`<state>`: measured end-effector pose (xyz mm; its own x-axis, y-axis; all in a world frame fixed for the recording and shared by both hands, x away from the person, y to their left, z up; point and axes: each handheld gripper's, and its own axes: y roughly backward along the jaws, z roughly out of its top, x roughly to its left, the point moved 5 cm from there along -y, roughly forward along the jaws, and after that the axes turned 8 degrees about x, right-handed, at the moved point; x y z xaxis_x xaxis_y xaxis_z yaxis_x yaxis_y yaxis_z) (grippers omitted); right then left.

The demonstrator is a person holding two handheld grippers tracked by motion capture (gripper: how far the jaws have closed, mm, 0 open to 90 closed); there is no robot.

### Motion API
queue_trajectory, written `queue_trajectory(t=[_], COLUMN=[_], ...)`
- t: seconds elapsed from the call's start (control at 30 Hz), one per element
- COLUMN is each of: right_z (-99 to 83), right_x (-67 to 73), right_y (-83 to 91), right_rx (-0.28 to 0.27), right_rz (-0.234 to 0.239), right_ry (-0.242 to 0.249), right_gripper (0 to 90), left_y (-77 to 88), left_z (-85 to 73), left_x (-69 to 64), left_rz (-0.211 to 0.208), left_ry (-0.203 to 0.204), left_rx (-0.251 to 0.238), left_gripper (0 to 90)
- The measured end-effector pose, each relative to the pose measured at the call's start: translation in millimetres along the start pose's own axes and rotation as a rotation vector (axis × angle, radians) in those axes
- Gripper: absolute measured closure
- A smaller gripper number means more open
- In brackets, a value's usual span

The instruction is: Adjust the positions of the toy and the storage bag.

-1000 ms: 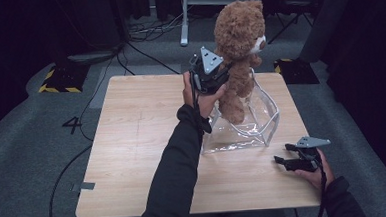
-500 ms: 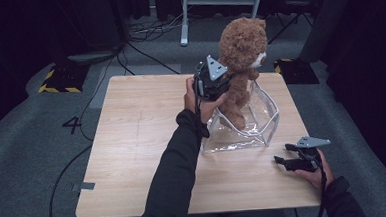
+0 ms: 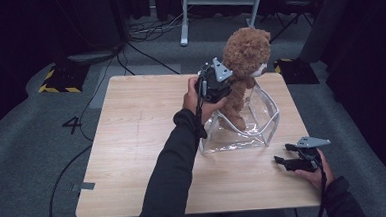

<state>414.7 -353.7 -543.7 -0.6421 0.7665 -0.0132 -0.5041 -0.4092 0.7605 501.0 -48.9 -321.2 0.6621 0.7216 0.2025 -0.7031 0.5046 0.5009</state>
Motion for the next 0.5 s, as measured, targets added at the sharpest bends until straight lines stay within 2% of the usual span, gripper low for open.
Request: queue_trajectory(t=[0.1,0.3,0.5], right_z=[0.0,0.0,-0.1], right_x=[0.0,0.0,0.0], right_y=[0.0,0.0,0.0], right_rx=[0.000,0.000,0.000], right_rz=[0.000,0.000,0.001], right_ry=[0.000,0.000,0.001], right_gripper=[24.1,24.1,24.1], left_y=[-3.2,-11.0,-17.2], left_z=[0.2,-0.4,1.9], left_x=[-2.2,-8.3,-9.1], left_rz=[-0.006,-0.020,-0.040], left_ry=[-0.016,-0.073,-0.101], left_rx=[0.030,0.092,0.153], left_gripper=[62.7,61.6,61.1])
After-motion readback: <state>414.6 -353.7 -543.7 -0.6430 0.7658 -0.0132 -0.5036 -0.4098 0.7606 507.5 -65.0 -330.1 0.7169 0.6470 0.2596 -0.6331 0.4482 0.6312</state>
